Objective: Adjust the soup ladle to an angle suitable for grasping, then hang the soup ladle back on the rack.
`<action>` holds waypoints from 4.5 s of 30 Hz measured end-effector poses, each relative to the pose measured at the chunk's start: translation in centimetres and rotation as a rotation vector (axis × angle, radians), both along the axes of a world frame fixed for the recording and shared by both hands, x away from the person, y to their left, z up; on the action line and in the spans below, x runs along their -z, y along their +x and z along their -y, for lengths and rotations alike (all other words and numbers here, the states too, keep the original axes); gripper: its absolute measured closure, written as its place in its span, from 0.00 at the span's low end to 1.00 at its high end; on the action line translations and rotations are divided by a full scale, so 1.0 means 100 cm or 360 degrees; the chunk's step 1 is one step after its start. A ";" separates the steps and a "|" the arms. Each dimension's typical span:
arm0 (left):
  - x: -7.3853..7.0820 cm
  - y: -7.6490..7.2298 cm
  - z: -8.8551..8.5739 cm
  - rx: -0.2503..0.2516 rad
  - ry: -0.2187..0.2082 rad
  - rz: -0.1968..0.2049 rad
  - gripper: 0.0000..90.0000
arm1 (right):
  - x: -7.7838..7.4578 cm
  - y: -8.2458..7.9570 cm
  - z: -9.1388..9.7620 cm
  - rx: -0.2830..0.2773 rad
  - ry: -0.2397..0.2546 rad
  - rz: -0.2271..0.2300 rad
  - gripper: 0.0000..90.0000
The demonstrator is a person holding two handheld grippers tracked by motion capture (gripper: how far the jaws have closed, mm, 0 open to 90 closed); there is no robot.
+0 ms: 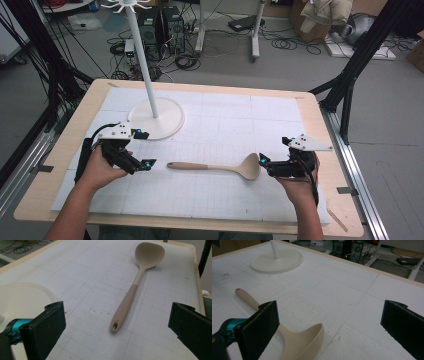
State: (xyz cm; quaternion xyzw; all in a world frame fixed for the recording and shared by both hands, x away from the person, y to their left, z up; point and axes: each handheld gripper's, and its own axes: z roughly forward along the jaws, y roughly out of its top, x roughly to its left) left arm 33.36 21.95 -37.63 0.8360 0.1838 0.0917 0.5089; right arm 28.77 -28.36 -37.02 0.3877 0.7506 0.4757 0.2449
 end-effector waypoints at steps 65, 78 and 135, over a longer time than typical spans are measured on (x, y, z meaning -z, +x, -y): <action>-0.002 -0.005 -0.042 -0.0138 -0.0043 0.0115 0.02 | 0.039 0.066 -0.176 -0.0762 -0.0742 -0.0477 0.07; 0.002 -0.005 -0.043 -0.0149 -0.0048 0.0111 0.02 | 0.051 0.068 -0.181 -0.0921 -0.0888 -0.0691 0.51; -0.001 -0.011 -0.059 -0.0173 -0.0020 0.0136 0.02 | -0.041 0.068 -0.119 -0.0811 -0.0296 -0.0328 0.86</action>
